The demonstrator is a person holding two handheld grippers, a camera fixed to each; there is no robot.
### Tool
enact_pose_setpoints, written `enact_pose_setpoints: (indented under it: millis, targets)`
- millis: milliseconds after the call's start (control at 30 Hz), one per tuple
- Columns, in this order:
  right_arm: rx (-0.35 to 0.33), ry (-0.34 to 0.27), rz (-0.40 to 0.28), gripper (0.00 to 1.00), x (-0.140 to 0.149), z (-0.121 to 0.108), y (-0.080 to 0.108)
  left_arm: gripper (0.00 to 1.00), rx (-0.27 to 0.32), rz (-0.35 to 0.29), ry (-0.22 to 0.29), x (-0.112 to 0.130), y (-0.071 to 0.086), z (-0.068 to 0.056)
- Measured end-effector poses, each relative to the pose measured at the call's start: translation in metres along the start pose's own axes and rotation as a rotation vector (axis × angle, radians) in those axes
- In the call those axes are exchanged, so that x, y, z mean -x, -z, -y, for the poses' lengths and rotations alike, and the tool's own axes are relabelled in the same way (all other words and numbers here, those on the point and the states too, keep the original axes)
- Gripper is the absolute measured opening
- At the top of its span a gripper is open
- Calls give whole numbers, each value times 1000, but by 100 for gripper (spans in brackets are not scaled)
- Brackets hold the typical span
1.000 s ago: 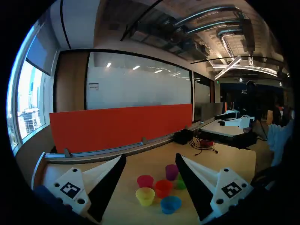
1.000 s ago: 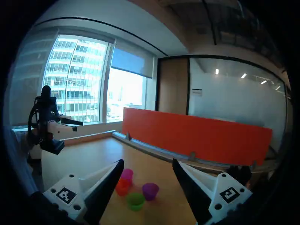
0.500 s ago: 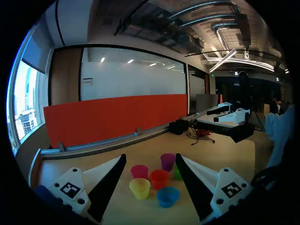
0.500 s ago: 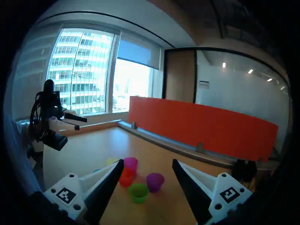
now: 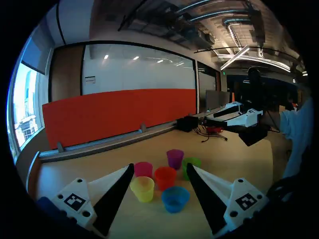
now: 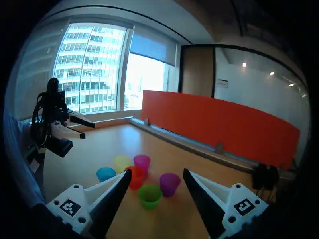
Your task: Pour water
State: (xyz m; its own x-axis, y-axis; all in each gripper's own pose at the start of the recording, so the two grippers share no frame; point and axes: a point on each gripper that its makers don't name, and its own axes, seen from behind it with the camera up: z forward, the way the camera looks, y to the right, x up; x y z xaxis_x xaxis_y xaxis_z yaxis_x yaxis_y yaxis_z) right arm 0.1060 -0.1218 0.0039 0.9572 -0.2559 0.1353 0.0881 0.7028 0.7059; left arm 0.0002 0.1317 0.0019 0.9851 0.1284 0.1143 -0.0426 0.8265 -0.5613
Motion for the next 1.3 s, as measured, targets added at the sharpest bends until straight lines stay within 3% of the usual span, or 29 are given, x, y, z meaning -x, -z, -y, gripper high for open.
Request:
enact_pose_setpoints:
  millis: [400,1300]
  targets:
    - [-22,12,69,100,38,2,-13,98,40,57,22,41,-12,-12]
    - [-106,13,201,100,100,18,-45,98,140,246,-18,121,-35,-40]
